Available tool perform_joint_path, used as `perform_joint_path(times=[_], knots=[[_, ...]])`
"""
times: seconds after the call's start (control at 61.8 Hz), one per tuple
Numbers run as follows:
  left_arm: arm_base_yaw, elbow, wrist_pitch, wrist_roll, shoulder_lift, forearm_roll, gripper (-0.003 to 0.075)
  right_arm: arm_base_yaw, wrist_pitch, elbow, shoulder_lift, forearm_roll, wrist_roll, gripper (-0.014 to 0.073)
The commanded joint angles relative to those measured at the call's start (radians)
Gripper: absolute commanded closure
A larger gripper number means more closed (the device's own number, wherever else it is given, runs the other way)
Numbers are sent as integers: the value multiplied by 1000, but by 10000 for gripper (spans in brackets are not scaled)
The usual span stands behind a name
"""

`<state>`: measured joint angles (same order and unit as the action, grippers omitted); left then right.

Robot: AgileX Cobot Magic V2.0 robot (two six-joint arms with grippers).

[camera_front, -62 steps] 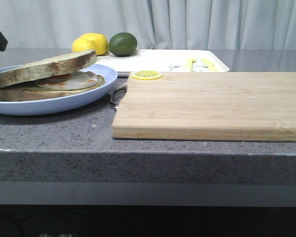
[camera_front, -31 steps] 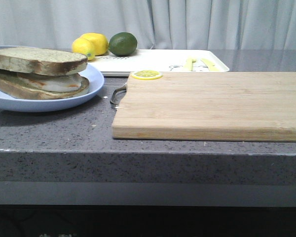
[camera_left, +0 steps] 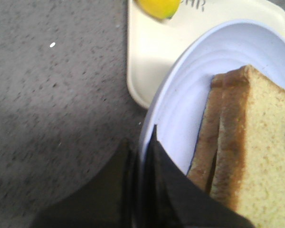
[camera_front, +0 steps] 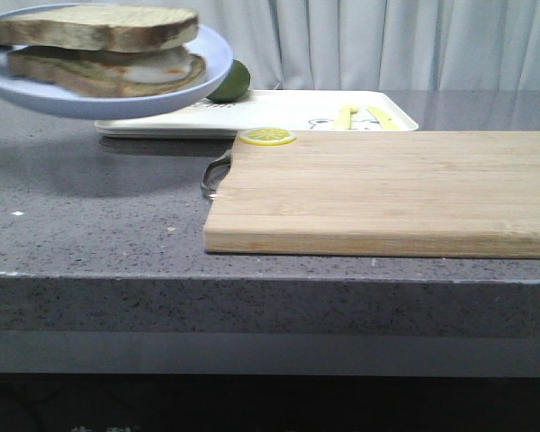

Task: Place bread and move sandwich to tray
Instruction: 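Lift the blue plate and carry it onto the white tray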

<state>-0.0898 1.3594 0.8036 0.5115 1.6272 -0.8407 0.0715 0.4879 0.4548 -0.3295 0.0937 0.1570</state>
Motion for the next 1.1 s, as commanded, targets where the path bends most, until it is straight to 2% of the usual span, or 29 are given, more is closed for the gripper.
perform_joint_path(times=[0.0, 0.178, 0.405, 0.567, 0.68, 0.826, 1.085], knots=[[38, 127, -25, -45, 24, -94, 741, -6, -63, 26, -8, 13, 3, 655], [104, 380, -9, -117, 221, -94, 741, -6, -23, 26, -8, 13, 3, 655], [148, 796, 142, -253, 507, -84, 741, -6, 22, 26, -8, 13, 3, 655], [174, 1127, 250, -365, 706, 13, 741, -6, 24, 26, -8, 13, 3, 655], [180, 1279, 286, -407, 799, 65, 741, -6, 24, 26, -8, 13, 3, 655], [181, 1357, 284, -412, 858, 65, 741, -6, 24, 26, -8, 13, 3, 655], [181, 1358, 239, -414, 895, 62, 741, -6, 22, 26, -8, 13, 3, 655]])
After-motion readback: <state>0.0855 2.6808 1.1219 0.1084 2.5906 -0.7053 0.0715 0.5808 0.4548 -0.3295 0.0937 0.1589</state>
